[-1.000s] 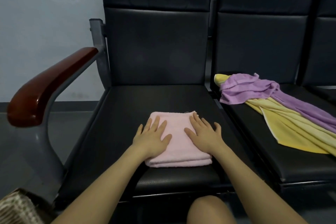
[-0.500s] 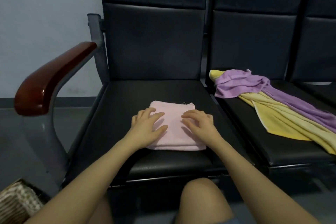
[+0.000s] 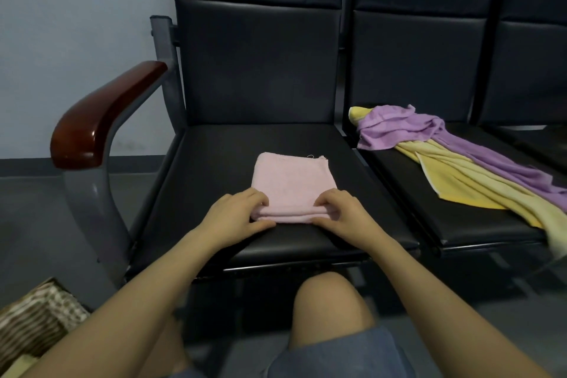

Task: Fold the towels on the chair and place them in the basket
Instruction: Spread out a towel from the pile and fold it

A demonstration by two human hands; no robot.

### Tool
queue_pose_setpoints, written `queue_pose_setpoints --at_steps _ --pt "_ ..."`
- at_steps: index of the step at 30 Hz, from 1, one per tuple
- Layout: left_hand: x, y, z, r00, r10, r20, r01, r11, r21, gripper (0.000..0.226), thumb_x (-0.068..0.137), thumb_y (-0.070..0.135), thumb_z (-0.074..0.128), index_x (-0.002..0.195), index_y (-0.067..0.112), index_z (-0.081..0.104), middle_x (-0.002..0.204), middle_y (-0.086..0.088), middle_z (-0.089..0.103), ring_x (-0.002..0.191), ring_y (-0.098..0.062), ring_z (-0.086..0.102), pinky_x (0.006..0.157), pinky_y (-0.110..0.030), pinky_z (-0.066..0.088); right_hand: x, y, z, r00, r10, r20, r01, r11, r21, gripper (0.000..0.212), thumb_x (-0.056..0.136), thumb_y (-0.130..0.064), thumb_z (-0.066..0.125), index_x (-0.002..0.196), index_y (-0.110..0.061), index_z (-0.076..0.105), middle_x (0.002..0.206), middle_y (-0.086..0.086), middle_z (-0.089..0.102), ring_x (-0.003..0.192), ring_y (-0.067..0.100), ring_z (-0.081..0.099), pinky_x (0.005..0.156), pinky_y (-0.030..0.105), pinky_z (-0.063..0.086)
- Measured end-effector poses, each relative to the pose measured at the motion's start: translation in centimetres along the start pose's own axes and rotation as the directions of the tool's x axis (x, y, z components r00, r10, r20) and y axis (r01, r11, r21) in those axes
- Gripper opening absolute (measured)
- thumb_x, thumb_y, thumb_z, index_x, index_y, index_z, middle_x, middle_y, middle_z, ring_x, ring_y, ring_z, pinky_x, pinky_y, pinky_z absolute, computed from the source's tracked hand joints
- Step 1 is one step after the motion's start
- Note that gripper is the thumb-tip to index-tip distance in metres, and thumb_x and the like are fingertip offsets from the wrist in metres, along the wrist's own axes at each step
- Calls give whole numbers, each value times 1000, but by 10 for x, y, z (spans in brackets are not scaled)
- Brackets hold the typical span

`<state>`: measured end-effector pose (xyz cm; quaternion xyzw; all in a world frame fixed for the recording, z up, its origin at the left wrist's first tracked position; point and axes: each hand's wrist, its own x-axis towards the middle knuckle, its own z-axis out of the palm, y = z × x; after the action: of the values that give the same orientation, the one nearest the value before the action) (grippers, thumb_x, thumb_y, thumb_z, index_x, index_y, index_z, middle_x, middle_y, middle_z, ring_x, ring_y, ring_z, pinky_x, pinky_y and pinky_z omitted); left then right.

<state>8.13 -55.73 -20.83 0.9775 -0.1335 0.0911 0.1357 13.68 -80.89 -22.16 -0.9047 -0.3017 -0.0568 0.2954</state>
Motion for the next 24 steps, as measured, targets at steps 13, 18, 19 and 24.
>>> queue_pose_setpoints --at_steps 13,18,19,24 --pt "0 -4 4 986 -129 -101 118 986 -115 35 93 28 57 126 23 45 95 2 64 81 -24 61 74 -36 50 0 0 6 964 217 -154 -193 969 156 15 91 -32 63 103 -24 68 98 -12 65 103 12 55 98 28 26" --pt "2 -6 1 978 -188 -89 158 950 -269 34 93 27 59 126 26 49 108 2 66 96 -18 62 86 -34 50 3 -10 -3 992 111 -60 -119 981 -153 29 82 -49 67 104 -29 63 104 -17 57 99 7 46 86 27 15" --pt "2 -8 -1 977 -201 -72 168 933 -317 32 92 27 59 124 26 52 110 4 66 99 -15 62 89 -33 50 4 -11 -5 994 109 -26 -112 977 -181 30 82 -46 67 106 -28 61 105 -16 55 100 7 46 87 27 15" --pt "7 -7 -12 972 -208 -105 145 893 -425 12 94 25 57 103 20 64 97 8 66 92 -7 61 83 -31 52 8 -4 -14 989 129 -69 -139 974 -178 12 86 -17 58 96 -23 61 96 -8 56 97 15 52 82 26 15"
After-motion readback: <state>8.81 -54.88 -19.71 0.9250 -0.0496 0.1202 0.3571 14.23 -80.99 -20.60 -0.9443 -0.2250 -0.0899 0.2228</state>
